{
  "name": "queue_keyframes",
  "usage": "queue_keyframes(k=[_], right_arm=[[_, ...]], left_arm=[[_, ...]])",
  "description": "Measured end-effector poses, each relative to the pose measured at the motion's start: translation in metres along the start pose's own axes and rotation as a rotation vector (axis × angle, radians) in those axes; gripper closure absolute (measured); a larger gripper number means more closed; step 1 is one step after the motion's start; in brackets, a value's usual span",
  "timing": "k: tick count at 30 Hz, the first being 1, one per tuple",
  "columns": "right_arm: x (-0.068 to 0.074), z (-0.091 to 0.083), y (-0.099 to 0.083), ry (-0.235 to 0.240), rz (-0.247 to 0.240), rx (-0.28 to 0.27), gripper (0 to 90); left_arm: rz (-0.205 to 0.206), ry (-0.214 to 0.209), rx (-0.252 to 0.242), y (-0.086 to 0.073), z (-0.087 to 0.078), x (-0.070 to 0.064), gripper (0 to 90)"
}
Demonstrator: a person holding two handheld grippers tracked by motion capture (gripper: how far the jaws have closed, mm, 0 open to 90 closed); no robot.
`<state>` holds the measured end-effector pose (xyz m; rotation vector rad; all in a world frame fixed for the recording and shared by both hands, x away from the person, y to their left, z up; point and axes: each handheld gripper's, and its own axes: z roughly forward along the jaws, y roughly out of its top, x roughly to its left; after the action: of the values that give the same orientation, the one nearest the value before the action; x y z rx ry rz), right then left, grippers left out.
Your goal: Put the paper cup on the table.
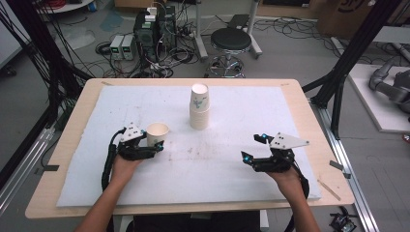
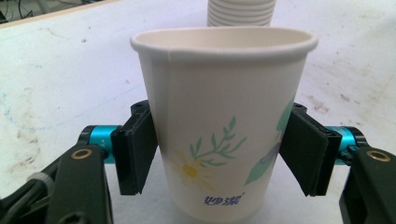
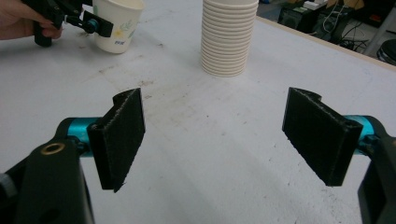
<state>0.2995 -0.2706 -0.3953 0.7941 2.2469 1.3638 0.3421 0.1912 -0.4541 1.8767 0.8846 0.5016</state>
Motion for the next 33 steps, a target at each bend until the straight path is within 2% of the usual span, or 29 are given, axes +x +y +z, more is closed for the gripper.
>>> queue_keyframes(k=[4,9,11,13,17,21,23,27,30,33], right_arm=[[-0.001,-0.001,-0.001,-0.002,-0.003,-0.002,21.5],[-0.001,-0.001,0.000,-0.004,0.004,0.001,21.5],[-0.002,-0.001,-0.001,-0.005,0.003,0.001,21.5],[-0.002,-0.001,-0.001,-0.003,0.012,0.011,21.5],[-0.004,-0.001,-0.003,-0.006,0.015,0.021,21.5],[-0.005,-0.004,-0.004,-0.013,0.024,0.018,21.5],[-0.007,-0.006,-0.005,-0.023,0.029,0.017,21.5],[-0.010,-0.012,-0.007,-0.050,0.040,0.015,21.4],[-0.011,-0.016,-0.009,-0.068,0.045,0.014,21.4],[-0.010,-0.018,-0.011,-0.081,0.050,0.015,21.4]], left_arm=[[0.020,0.008,0.030,-0.003,-0.007,-0.002,32.1],[0.002,0.000,0.046,-0.005,-0.008,-0.001,30.1],[0.003,-0.010,0.059,-0.006,-0.008,-0.002,25.9],[-0.016,-0.026,0.052,-0.005,-0.010,-0.003,14.5],[-0.048,-0.048,0.045,-0.007,-0.021,-0.002,14.3],[-0.053,-0.071,-0.013,-0.012,-0.036,0.002,14.6],[-0.040,-0.085,-0.050,-0.013,-0.045,0.004,14.6],[-0.043,-0.109,-0.184,-0.014,-0.061,0.007,14.6],[-0.050,-0.105,-0.288,-0.012,-0.069,0.008,14.6],[-0.043,-0.084,-0.331,-0.009,-0.073,0.007,14.6]])
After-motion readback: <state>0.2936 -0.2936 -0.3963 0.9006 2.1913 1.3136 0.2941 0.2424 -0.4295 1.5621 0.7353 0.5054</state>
